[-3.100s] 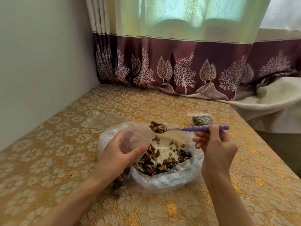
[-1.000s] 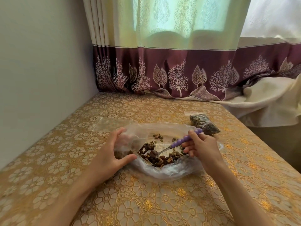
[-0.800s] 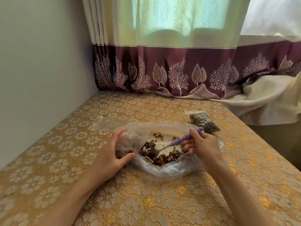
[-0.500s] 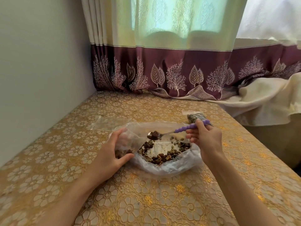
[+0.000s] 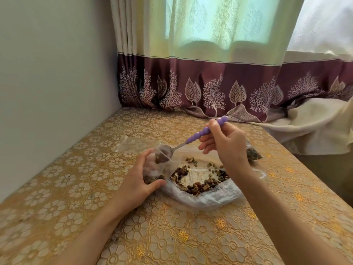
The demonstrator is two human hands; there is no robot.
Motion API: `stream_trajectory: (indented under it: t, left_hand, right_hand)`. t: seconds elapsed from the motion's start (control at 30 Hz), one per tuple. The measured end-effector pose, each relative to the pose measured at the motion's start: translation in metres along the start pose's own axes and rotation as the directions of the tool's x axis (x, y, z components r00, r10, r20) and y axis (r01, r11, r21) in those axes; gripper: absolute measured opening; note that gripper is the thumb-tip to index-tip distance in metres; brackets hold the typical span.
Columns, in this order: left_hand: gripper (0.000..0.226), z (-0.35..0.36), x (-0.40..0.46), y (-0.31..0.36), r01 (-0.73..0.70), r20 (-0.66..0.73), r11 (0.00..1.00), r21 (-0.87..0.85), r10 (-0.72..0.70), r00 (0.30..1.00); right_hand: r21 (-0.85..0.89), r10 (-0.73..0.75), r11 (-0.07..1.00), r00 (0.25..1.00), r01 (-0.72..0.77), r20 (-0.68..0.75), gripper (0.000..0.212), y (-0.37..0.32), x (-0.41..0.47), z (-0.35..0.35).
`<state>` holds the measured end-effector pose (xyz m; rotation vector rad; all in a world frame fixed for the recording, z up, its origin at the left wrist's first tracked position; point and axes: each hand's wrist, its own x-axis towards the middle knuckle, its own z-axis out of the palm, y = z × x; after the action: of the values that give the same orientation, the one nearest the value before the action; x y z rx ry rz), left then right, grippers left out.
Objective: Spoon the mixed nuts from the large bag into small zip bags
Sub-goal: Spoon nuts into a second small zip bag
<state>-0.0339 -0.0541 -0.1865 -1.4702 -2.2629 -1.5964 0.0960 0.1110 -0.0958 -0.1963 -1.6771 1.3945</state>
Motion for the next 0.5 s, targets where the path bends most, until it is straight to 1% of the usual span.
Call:
stream_trajectory:
  t: [0.07, 0.23, 0.4, 0.5]
  left_hand:
    - [0.085, -0.001, 0.0, -0.001, -0.003, 0.001, 1.0, -0.011, 0.004, 1.0]
    - [0.089, 0.0, 0.0, -0.002, -0.026, -0.002, 1.0, -0.001, 0.026, 1.0]
    - [0.094, -0.001, -0.002, -0.001, -0.054, 0.023, 0.995, 0.087, 0.053, 0.998]
    - [0.095, -0.001, -0.001, -0.001, -0.061, 0.031, 0.993, 0.105, 0.058, 0.998]
  right_hand:
    - [0.013, -0.038, 0.999, 0.999, 0.037, 0.027, 0.032, 0.0, -0.002, 0.0]
    - [0.04, -0.047, 0.998, 0.998, 0.046, 0.032, 0.03, 0.001, -0.003, -0.006]
    - [0.075, 0.002, 0.997, 1.0, -0.003, 0.016, 0.028, 0.005, -0.005, -0.018]
    - [0.091, 0.025, 0.996, 0.999, -0.021, -0.042, 0.029, 0.01, -0.005, -0.026]
